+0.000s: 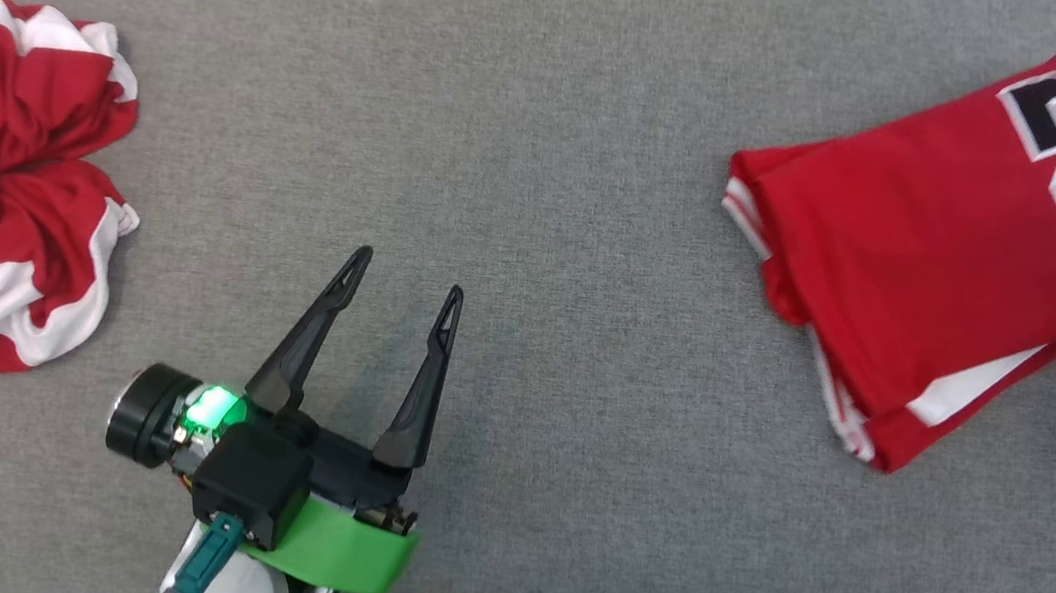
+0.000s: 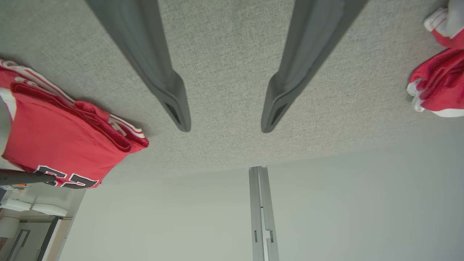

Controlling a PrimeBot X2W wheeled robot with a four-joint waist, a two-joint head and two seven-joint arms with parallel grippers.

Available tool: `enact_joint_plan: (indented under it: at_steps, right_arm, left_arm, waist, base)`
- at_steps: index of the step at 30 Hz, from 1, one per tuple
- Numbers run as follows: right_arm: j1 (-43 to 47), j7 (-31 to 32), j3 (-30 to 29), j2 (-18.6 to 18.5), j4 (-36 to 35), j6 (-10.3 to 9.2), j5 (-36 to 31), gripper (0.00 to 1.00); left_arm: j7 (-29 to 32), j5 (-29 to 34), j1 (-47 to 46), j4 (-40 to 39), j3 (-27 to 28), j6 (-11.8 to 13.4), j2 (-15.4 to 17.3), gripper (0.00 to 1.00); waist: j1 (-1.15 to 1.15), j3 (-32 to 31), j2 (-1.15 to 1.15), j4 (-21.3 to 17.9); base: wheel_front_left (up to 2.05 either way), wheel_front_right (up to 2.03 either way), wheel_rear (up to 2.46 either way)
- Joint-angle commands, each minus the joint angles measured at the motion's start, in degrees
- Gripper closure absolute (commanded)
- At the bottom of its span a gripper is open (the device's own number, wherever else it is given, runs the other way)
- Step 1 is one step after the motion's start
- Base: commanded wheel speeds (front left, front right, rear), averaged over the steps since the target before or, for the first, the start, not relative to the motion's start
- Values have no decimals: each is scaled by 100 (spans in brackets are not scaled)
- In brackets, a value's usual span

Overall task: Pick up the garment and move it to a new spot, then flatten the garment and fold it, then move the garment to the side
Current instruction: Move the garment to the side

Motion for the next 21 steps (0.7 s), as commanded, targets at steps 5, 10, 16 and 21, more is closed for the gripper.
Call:
enact_joint_plan:
  at_steps: [5,10,16,21]
  right_arm:
    - [-790,-194,-336,-218,550,1,-98,100]
    - [-1142,-282,-695,-481,906,1,-135,100]
    - [-1257,-317,-1218,-953,1162,1,-234,100]
    - [-1241,-312,-1744,-1307,1260,1,-380,100]
  left_arm:
    - [0,211,-502,-418,-138,-136,159,0]
    - [0,338,-757,-767,-238,-176,314,0]
    - [1,446,-789,-1157,-339,-90,423,0]
    - [0,491,-774,-1348,-413,-24,569,0]
  waist:
    - [0,1186,0,-493]
    - [0,1673,0,-643]
    - [0,1933,0,-745]
    - [0,2100,0,-747]
  base:
    - [0,0,0]
    - [0,0,0]
    - [0,0,0]
    - [0,0,0]
